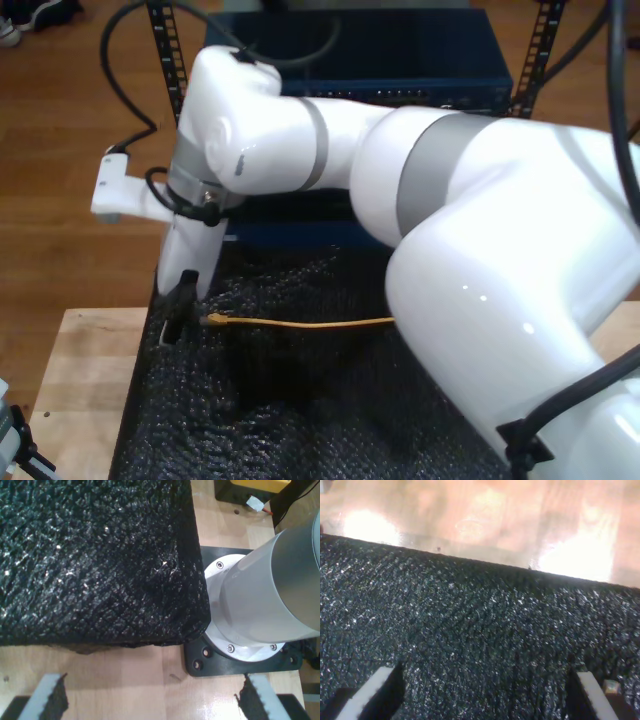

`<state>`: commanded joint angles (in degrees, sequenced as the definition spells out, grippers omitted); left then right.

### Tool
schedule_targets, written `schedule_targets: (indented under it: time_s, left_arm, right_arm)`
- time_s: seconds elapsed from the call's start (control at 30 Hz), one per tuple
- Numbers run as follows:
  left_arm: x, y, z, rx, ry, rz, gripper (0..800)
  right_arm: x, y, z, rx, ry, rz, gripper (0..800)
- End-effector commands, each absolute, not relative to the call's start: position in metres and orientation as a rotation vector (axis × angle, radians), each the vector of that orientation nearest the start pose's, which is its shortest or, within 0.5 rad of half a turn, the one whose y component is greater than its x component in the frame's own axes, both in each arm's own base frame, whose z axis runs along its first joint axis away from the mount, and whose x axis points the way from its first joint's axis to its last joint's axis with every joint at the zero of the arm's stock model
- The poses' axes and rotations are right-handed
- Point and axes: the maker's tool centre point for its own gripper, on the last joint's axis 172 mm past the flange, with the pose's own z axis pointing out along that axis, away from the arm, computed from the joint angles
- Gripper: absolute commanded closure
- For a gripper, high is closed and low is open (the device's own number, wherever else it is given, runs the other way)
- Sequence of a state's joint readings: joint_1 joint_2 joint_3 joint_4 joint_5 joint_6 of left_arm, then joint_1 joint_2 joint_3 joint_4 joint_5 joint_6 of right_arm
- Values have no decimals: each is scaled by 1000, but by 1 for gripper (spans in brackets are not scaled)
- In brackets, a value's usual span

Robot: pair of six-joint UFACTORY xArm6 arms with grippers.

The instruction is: Grab the cable and plug it in

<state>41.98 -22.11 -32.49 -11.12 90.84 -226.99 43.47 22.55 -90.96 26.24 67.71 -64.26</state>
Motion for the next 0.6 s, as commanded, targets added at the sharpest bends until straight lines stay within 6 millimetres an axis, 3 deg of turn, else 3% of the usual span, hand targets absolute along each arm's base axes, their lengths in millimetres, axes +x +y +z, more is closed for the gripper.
schedule_targets:
  time_s: [0.3, 0.43, 0.6]
  left_arm:
    - [162, 75, 157, 1798, -1724, 209, 0]
    - [162, 75, 157, 1798, -1724, 209, 0]
    - [162, 75, 157, 1799, -1723, 208, 0]
  right_arm:
    - [358, 478, 202, 2317, 2684, 130, 1]
    - [347, 465, 185, 2291, 2681, 49, 2]
    - [341, 458, 182, 2289, 2678, 25, 2]
